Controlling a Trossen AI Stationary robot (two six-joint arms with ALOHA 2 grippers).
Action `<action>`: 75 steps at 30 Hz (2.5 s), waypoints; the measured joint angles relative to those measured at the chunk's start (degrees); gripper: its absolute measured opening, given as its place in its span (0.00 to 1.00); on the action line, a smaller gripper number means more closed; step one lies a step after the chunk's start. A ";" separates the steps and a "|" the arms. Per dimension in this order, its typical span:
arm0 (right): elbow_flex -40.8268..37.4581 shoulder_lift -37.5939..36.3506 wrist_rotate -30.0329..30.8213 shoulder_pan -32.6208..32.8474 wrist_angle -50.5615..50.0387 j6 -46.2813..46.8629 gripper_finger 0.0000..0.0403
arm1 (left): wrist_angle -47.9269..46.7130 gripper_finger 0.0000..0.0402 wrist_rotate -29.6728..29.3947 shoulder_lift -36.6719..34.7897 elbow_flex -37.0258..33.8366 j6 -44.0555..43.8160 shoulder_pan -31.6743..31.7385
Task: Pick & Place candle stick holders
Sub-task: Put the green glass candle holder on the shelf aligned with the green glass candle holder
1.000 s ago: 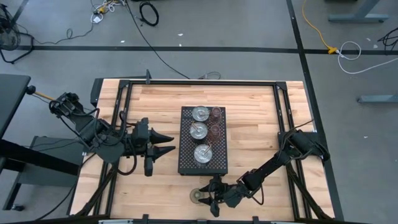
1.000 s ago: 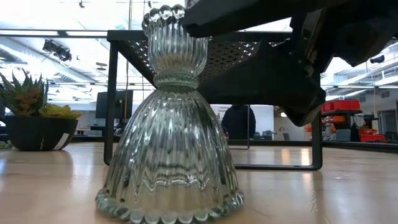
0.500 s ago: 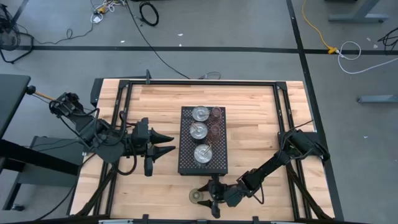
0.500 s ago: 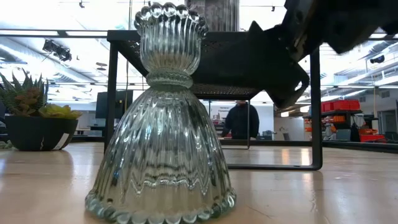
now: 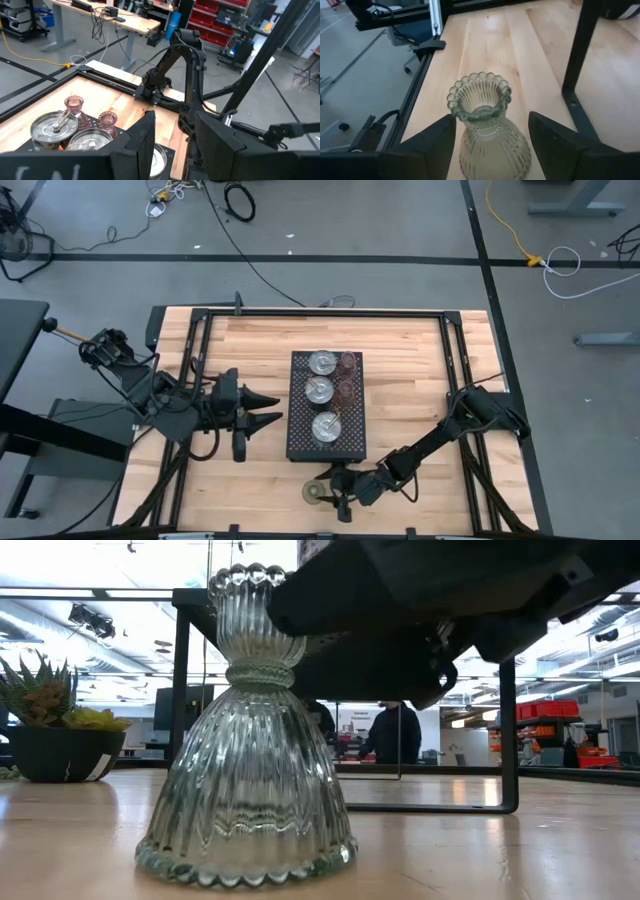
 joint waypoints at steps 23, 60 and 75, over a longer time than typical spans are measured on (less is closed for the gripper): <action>7.82 9.03 -0.03 -1.02 5.26 -1.20 0.61 | 1.14 0.35 -1.56 -0.02 0.00 0.46 0.02; 9.49 -7.17 -1.58 3.33 -25.98 10.69 0.29 | 0.75 0.35 -1.54 -0.02 0.02 1.47 0.02; 9.38 -8.46 -1.71 4.54 -24.39 18.38 0.29 | 0.68 0.35 -0.25 -0.02 0.02 1.49 0.02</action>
